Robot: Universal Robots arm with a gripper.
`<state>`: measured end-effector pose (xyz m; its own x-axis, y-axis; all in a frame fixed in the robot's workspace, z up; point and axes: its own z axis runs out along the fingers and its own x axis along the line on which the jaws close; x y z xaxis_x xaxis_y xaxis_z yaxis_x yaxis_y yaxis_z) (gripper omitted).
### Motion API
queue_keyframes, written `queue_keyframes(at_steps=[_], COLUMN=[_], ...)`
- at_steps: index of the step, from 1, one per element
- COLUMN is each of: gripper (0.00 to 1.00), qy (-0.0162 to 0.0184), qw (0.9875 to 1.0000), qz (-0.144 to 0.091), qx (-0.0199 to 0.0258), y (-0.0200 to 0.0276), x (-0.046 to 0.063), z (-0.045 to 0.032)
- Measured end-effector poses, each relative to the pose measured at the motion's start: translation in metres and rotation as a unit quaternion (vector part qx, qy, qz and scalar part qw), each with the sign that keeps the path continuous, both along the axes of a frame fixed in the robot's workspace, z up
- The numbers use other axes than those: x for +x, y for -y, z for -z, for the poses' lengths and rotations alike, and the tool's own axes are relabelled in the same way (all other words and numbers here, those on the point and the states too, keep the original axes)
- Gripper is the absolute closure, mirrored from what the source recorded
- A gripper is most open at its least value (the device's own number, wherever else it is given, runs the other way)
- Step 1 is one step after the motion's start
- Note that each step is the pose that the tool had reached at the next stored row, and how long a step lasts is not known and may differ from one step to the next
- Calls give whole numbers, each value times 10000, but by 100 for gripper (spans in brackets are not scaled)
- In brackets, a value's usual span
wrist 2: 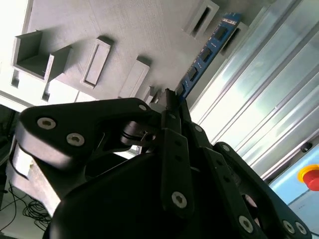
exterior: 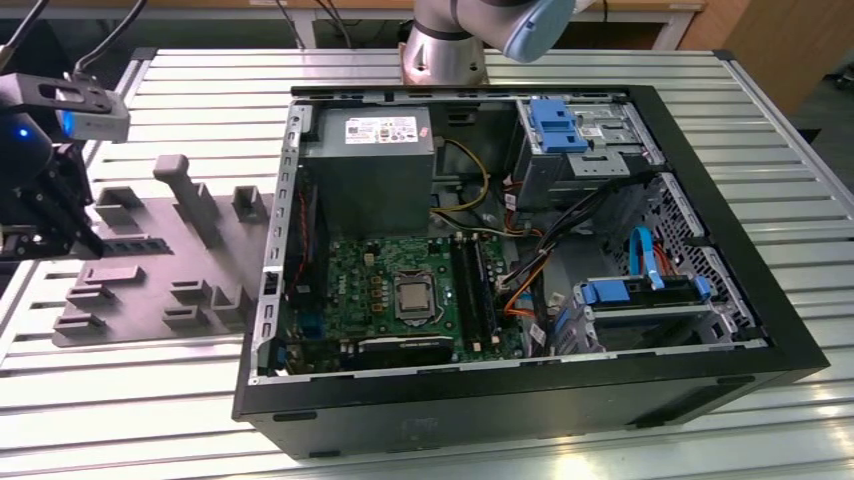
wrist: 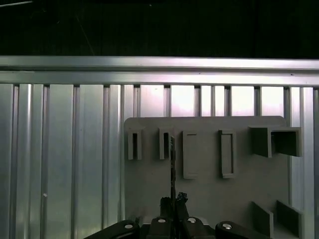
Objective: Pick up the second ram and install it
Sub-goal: 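Pick up the second ram and move it above second insertion slot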
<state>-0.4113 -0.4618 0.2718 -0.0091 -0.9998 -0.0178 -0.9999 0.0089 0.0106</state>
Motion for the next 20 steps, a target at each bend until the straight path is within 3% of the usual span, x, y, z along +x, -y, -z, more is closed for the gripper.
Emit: queue_keyframes(at_steps=[9,20], gripper=[86,86], qy=[0,0], qw=[10000,10000], qz=[7,15], qx=[0,0], y=[0,0], x=[0,0], z=[-140,-259])
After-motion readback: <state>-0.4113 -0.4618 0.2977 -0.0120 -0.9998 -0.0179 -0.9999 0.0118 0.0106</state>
